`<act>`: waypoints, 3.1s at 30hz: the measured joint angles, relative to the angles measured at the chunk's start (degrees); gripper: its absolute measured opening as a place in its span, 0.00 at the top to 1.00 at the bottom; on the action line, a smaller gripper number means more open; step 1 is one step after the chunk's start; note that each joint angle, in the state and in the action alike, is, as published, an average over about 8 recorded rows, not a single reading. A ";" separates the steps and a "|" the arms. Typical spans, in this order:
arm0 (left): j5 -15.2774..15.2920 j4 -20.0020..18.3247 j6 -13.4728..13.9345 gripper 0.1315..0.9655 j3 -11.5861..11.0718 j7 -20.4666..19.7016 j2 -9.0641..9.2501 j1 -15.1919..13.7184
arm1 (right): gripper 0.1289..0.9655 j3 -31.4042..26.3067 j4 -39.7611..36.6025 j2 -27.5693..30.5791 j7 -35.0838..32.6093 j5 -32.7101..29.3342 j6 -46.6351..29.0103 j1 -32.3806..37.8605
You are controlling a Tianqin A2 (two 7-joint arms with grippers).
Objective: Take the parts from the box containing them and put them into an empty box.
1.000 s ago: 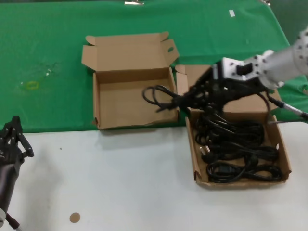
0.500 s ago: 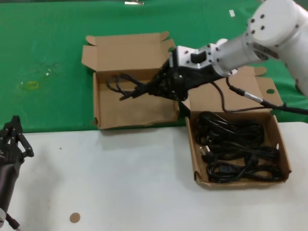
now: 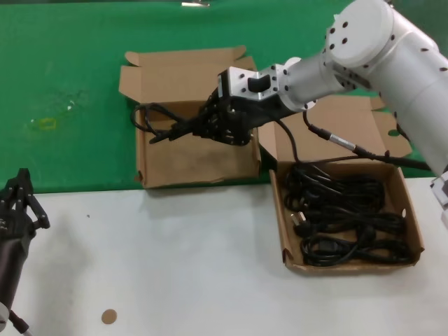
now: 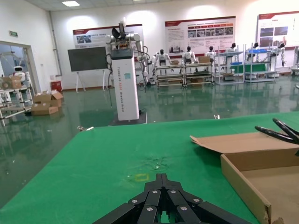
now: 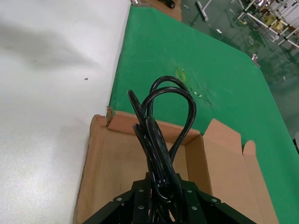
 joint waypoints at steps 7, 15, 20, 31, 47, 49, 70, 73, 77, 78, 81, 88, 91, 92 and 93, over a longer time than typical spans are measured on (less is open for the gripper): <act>0.00 0.00 0.00 0.99 0.00 0.00 0.00 0.00 | 0.87 -0.10 -1.99 -0.82 -0.71 -0.22 1.39 0.01; 0.00 0.00 0.00 0.99 0.00 0.00 0.00 0.00 | 0.84 0.08 -5.25 -1.45 -2.32 -0.22 2.61 0.72; 0.00 0.00 0.00 0.99 0.00 0.00 0.00 0.00 | 0.80 0.45 -8.09 -2.16 -3.97 0.09 3.39 1.65; 0.00 0.00 0.00 0.99 0.00 0.00 0.00 0.00 | 0.64 1.02 -10.09 -3.03 -5.34 0.54 3.99 2.74; 0.00 0.00 0.00 0.98 0.00 0.00 0.00 0.00 | 0.32 1.80 -5.66 -1.80 -3.44 1.21 4.39 0.44; 0.00 0.00 0.00 0.97 0.00 0.00 0.00 0.00 | 0.27 2.33 -4.57 -1.64 -3.19 1.70 5.23 -0.79; -0.01 0.00 0.00 0.61 0.00 0.00 0.00 0.00 | 0.00 11.14 13.32 1.03 0.94 9.65 19.08 -20.84; -0.01 0.00 0.00 0.52 0.00 0.00 0.00 0.00 | 0.00 12.45 16.00 1.43 1.55 10.83 21.14 -23.84; -0.01 0.00 0.00 0.52 0.00 0.02 0.00 0.00 | 0.00 14.25 19.66 1.98 2.39 12.46 23.95 -27.93; -0.01 0.00 0.00 0.49 0.00 0.02 0.00 0.00 | 0.00 14.70 20.57 2.11 2.60 12.86 24.66 -28.95; -0.01 0.00 0.00 0.40 0.00 0.03 0.00 0.00 | 0.00 16.03 23.28 2.52 3.23 14.07 26.75 -31.98; -0.01 0.00 0.00 0.22 0.00 0.02 0.00 0.00 | 0.00 19.12 29.55 3.45 4.68 16.85 31.62 -39.00; -0.01 0.00 0.00 0.16 0.00 0.02 0.00 0.00 | 0.00 20.45 32.26 3.86 5.30 18.05 33.71 -42.07; -0.01 0.00 0.00 0.14 0.00 0.01 0.00 0.00 | 0.00 20.90 33.17 3.99 5.51 18.45 34.42 -43.10; -0.01 0.00 0.00 0.12 0.00 0.01 0.00 0.00 | 0.00 21.35 34.09 4.13 5.73 18.86 35.13 -44.12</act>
